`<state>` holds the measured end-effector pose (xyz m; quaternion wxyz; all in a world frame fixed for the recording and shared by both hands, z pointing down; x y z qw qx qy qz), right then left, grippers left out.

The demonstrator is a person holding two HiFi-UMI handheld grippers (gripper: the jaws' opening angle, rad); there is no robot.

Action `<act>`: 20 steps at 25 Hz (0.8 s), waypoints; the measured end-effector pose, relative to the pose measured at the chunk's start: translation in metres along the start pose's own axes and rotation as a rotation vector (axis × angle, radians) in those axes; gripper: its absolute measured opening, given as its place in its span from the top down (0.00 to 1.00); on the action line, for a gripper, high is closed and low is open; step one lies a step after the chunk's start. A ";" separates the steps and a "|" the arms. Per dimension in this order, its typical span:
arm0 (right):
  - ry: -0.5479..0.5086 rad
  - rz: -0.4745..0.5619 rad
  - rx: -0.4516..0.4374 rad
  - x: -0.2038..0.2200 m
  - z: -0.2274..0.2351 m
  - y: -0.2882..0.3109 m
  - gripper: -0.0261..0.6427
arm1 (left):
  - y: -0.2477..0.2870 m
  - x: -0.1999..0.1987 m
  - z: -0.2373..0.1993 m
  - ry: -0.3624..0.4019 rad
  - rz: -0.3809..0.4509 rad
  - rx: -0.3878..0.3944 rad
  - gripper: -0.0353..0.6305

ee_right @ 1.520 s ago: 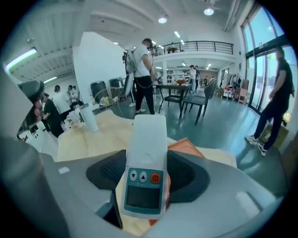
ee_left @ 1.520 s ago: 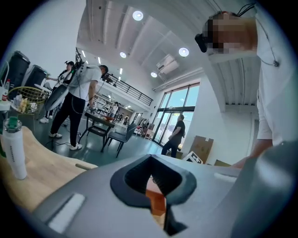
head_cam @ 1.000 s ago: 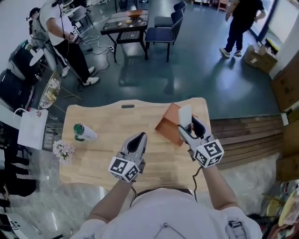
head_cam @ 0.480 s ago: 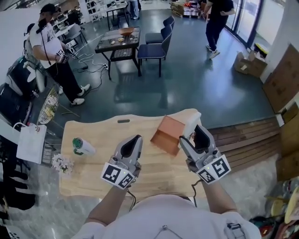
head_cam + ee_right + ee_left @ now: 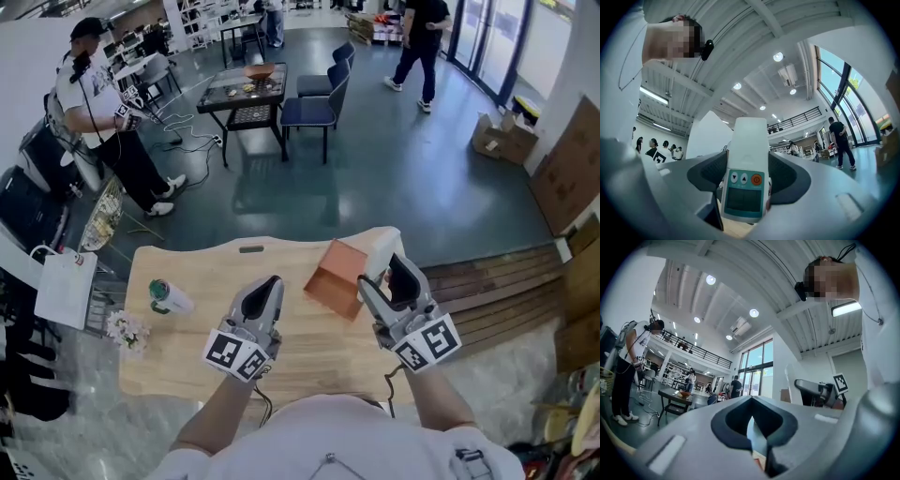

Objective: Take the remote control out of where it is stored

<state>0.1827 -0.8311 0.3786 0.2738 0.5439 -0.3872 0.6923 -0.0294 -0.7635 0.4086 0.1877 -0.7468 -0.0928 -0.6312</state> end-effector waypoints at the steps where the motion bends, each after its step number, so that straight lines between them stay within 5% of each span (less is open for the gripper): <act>1: -0.002 0.001 0.000 0.000 0.000 0.000 0.50 | 0.000 0.000 0.000 0.001 0.000 -0.002 0.95; 20: -0.003 -0.036 0.028 0.010 0.013 0.000 0.50 | 0.001 -0.006 -0.001 0.023 0.006 -0.033 0.95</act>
Point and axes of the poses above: the fingertips, and each gripper's own axes: y forward along the fingers, z to its right, x out of its underside, the point moved 4 cm from there along -y, backward along the fingers, and after that the axes turned 2 degrees about x, right-handed, at the moved point
